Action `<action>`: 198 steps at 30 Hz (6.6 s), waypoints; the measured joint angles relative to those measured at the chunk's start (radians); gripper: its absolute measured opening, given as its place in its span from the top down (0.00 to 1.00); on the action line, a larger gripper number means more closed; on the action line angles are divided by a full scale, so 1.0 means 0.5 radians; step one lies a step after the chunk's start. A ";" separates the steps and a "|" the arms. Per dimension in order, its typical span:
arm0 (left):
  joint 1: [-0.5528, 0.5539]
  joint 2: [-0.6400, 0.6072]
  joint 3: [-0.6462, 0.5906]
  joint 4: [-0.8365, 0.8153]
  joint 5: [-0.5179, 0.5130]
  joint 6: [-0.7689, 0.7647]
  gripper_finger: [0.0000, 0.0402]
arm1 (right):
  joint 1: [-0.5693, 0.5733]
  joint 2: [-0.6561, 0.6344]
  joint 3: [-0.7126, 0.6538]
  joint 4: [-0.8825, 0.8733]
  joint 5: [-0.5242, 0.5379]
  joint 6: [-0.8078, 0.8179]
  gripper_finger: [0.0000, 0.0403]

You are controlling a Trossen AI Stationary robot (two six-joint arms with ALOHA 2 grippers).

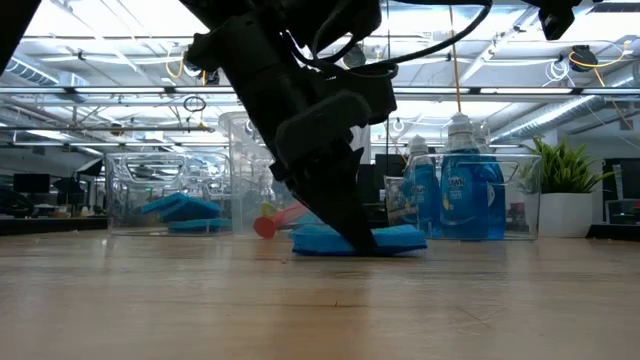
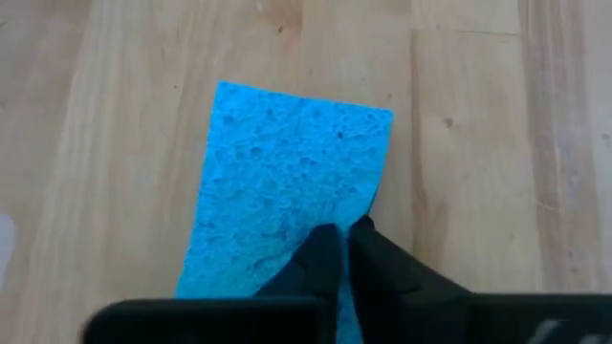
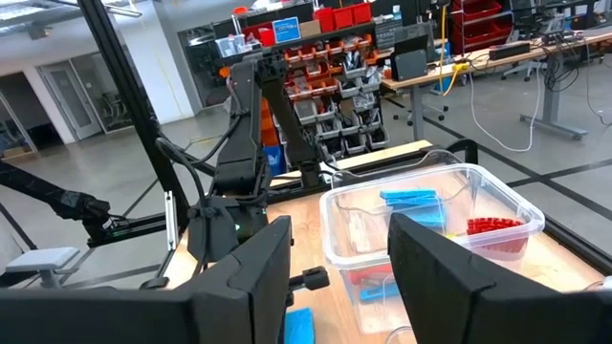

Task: Pick & Place Kitchen Sink Supplies
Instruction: Put the sponge into the left transparent bin, then return to Home Position

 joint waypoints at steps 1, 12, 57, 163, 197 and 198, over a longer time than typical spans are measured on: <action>-0.001 0.000 0.000 0.001 0.015 -0.008 0.97 | 0.000 0.000 0.000 0.000 0.000 0.001 0.60; -0.020 -0.061 -0.010 0.001 0.171 -0.155 0.99 | 0.000 0.000 0.000 0.000 0.000 0.046 0.59; 0.221 -1.028 -0.004 1.783 2.058 -0.297 1.00 | 0.000 -0.001 0.000 -0.001 -0.001 0.039 0.59; 1.310 -1.678 -1.311 0.106 -0.529 -1.255 0.57 | -0.001 0.000 0.000 0.029 0.009 0.069 0.59; 0.766 -3.142 -1.309 0.601 0.975 0.048 0.40 | -0.001 0.000 0.000 0.027 0.025 -0.037 0.59; 0.747 -3.176 -1.309 0.554 0.975 0.115 0.40 | -0.001 0.000 0.000 0.027 0.054 -0.037 0.59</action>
